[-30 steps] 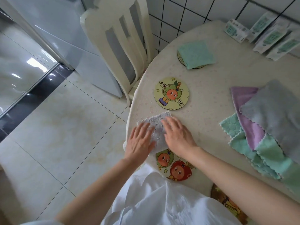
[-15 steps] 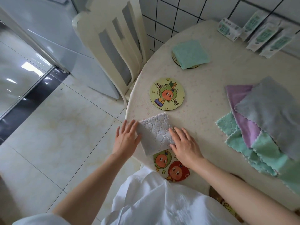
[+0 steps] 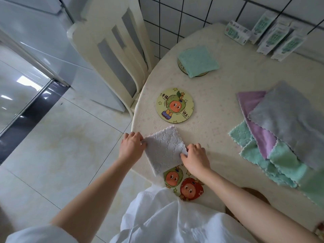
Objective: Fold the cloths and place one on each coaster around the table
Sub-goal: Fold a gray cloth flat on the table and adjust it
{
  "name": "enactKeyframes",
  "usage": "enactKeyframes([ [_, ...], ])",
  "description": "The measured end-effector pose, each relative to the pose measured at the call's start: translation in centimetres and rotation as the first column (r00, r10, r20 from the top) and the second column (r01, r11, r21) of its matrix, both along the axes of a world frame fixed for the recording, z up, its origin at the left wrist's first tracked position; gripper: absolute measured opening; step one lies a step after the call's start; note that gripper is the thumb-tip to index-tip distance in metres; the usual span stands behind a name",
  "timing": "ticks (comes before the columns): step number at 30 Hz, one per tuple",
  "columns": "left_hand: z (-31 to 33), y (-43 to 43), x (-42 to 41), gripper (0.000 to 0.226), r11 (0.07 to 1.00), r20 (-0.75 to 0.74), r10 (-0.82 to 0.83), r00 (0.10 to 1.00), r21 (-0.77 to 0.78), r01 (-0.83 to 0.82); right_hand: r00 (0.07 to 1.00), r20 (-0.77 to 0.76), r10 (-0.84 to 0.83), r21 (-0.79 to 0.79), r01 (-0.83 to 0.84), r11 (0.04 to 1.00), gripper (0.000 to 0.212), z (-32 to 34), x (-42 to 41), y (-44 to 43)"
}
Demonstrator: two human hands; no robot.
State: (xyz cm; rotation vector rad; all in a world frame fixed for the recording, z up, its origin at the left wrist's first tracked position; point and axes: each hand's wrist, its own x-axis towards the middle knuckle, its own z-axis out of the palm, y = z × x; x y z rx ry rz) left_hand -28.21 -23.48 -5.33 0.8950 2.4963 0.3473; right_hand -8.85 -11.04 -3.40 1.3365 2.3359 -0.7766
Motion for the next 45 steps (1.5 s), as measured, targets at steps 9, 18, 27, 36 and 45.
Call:
enactKeyframes([
  [9,0.7,0.8,-0.1,0.010,0.981,0.267,0.147,0.952,0.081,-0.174,0.963,-0.189,-0.192,-0.213,0.151,0.965,0.015,0.5,0.5,0.3],
  [18,4.0,5.8,-4.9,0.026,0.708,0.914,0.178,0.364,0.138,-0.692,0.805,-0.402,-0.435,-0.383,0.284,0.879,0.016,3.0,-1.8,6.9],
  [27,3.7,13.9,-8.8,0.021,0.614,0.897,0.239,0.373,0.158,-0.774,0.635,-0.379,-0.674,-0.427,0.526,0.736,0.013,0.8,-7.5,13.9],
  [36,0.8,15.3,-9.6,0.022,0.752,0.664,0.422,0.618,0.125,-0.647,0.706,-0.225,-0.672,-0.307,0.603,0.736,0.011,-1.8,-7.9,14.1],
  [45,1.4,14.0,-9.7,0.019,0.934,0.214,0.195,0.957,0.256,-0.248,0.740,-0.197,-0.642,-0.235,0.601,0.764,0.032,-0.6,-5.0,13.5],
])
